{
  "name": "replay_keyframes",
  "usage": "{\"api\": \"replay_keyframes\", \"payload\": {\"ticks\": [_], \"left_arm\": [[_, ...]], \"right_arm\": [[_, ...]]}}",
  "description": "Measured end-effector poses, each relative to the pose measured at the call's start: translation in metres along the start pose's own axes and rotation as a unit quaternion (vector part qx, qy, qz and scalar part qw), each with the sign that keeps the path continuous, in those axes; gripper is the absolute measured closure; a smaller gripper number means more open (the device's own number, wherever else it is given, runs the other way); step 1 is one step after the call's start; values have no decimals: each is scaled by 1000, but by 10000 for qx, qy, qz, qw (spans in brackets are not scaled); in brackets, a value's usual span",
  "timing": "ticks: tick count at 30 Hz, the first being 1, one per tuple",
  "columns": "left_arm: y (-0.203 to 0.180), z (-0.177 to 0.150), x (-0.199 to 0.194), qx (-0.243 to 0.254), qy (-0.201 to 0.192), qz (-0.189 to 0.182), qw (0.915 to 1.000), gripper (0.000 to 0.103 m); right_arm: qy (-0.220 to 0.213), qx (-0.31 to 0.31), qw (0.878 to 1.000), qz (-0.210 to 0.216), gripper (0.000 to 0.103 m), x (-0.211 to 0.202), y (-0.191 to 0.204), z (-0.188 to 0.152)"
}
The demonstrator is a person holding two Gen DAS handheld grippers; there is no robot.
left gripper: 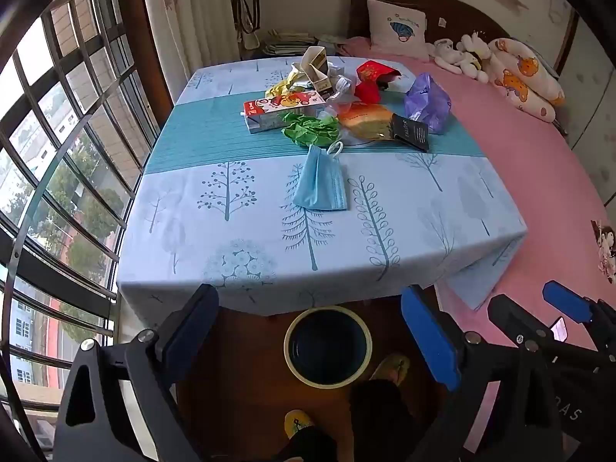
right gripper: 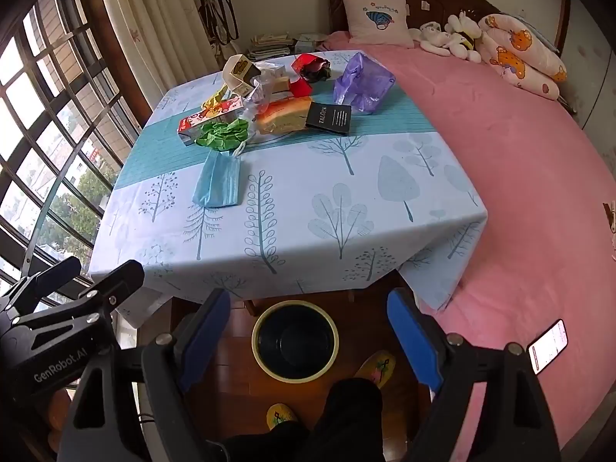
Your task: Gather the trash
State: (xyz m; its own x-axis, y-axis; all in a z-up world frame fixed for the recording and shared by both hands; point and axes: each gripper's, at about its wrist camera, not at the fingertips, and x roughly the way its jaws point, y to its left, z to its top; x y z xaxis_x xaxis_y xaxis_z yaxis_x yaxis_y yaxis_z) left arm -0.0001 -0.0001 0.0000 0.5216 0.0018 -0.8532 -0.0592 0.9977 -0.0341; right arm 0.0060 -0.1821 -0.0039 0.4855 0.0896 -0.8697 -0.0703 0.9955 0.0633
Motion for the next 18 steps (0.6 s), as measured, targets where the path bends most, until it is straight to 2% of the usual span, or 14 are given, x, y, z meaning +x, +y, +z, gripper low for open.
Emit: {"api": "replay_keyframes", "payload": {"ticks": [18], "left_arm": [[1, -3, 2, -58, 20, -85, 9999, 9]], "right_arm": [[36, 16, 10000, 22, 19, 1, 4, -4]]}}
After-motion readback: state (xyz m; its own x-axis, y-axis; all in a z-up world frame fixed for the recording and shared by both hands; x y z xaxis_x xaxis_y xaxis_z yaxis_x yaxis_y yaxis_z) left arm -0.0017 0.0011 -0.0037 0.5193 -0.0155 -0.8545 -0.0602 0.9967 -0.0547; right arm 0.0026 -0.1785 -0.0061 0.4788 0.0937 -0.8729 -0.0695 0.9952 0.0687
